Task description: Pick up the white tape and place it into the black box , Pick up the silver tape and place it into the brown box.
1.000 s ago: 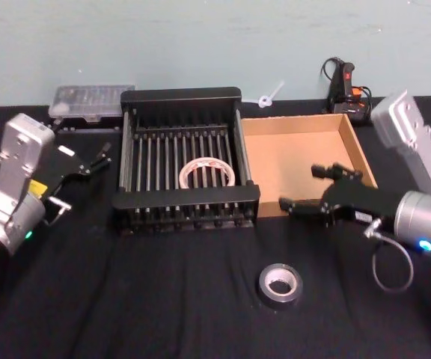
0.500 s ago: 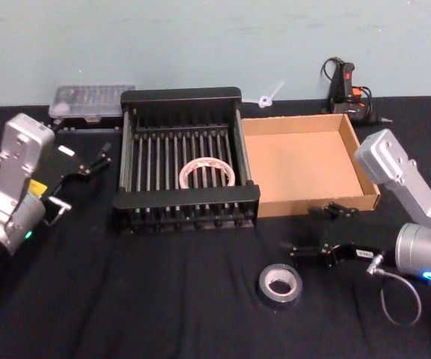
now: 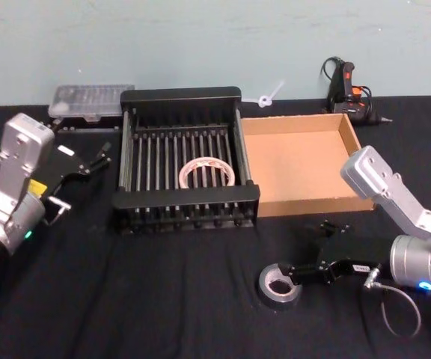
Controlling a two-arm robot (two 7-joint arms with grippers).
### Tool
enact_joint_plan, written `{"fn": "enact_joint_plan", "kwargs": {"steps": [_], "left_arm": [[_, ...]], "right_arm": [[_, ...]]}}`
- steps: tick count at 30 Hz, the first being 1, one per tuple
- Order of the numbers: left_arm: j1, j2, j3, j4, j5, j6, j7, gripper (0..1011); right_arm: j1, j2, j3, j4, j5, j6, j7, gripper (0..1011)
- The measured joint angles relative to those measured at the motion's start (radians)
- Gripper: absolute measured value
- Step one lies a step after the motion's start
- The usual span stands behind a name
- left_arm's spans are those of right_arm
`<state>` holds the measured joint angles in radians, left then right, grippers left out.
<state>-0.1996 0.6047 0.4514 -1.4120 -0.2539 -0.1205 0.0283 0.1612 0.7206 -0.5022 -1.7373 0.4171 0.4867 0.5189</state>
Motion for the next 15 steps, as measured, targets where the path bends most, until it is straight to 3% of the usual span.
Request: {"fn": "enact_joint_plan", "kwargs": {"steps": [15], "left_arm": [[0.0,0.0,0.0,0.0,0.0,0.0,0.0,1001]], "right_arm": [[0.012,0.016,-0.034,0.008,-0.001,0.019,0.018,1000]]}}
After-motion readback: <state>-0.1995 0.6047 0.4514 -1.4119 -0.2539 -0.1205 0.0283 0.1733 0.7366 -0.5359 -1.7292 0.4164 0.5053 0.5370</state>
